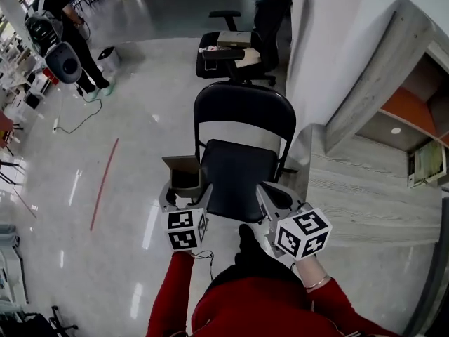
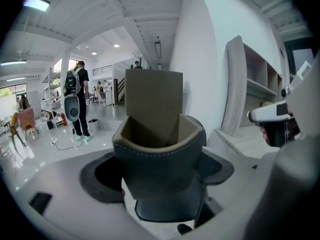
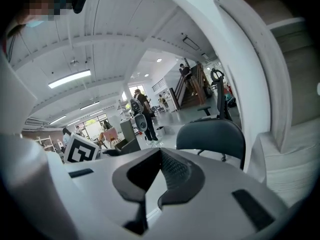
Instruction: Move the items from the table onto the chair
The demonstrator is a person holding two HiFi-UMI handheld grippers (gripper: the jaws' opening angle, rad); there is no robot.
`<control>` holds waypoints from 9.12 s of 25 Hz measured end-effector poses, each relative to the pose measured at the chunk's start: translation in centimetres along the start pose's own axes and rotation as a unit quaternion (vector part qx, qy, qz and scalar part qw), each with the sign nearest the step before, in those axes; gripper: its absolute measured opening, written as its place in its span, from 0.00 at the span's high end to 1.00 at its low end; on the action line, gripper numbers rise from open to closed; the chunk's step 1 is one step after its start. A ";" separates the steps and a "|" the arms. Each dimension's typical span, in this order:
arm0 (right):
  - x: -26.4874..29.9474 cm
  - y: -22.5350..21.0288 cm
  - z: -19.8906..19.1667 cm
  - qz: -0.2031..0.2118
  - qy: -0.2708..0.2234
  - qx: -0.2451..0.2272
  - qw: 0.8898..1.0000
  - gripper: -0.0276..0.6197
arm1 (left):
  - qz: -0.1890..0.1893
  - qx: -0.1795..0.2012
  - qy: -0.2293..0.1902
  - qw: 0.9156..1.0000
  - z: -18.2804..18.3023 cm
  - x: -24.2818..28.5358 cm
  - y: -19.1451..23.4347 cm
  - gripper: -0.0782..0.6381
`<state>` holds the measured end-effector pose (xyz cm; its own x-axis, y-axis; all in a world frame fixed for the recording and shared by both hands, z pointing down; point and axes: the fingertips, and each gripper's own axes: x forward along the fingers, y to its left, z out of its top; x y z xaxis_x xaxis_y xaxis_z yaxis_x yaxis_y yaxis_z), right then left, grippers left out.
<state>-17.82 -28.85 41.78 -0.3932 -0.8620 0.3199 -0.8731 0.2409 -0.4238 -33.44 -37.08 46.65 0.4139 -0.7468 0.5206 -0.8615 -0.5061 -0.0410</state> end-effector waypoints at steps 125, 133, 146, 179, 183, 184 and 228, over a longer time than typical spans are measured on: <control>-12.2 -1.5 0.6 -0.301 -0.207 0.058 0.929 0.94 | -0.494 0.113 -0.178 0.844 9.7 -5.5 -15.0 0.88; -28.8 -3.6 -5.8 -0.403 -0.256 0.101 0.873 0.94 | -0.591 0.180 -0.125 0.776 3.8 -11.9 -30.8 0.88; -49.4 -5.7 -14.8 -0.448 -0.304 0.127 0.831 0.94 | -0.599 0.246 -0.119 0.753 -1.2 -20.7 -53.0 0.88; -59.8 -38.1 -3.7 -0.340 -0.200 0.066 0.917 0.94 | -0.455 0.177 -0.101 0.867 4.8 -6.5 -76.9 0.88; -61.2 -41.6 -1.6 -0.286 -0.176 0.046 0.941 0.94 | -0.399 0.153 -0.107 0.897 6.5 -5.3 -80.3 0.88; -61.4 -42.4 -1.3 -0.271 -0.170 0.041 0.947 0.94 | -0.385 0.150 -0.109 0.904 6.8 -5.2 -81.0 0.88; -64.5 -48.3 -1.8 -0.200 -0.117 0.048 0.972 0.94 | -0.145 0.117 -0.057 0.981 9.6 10.1 -85.9 0.66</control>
<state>49.19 15.87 43.10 0.0575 -0.9585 0.2792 -0.9074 -0.1668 -0.3857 47.56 -5.32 47.25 0.6737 -0.5930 0.4410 -0.6169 -0.7798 -0.1063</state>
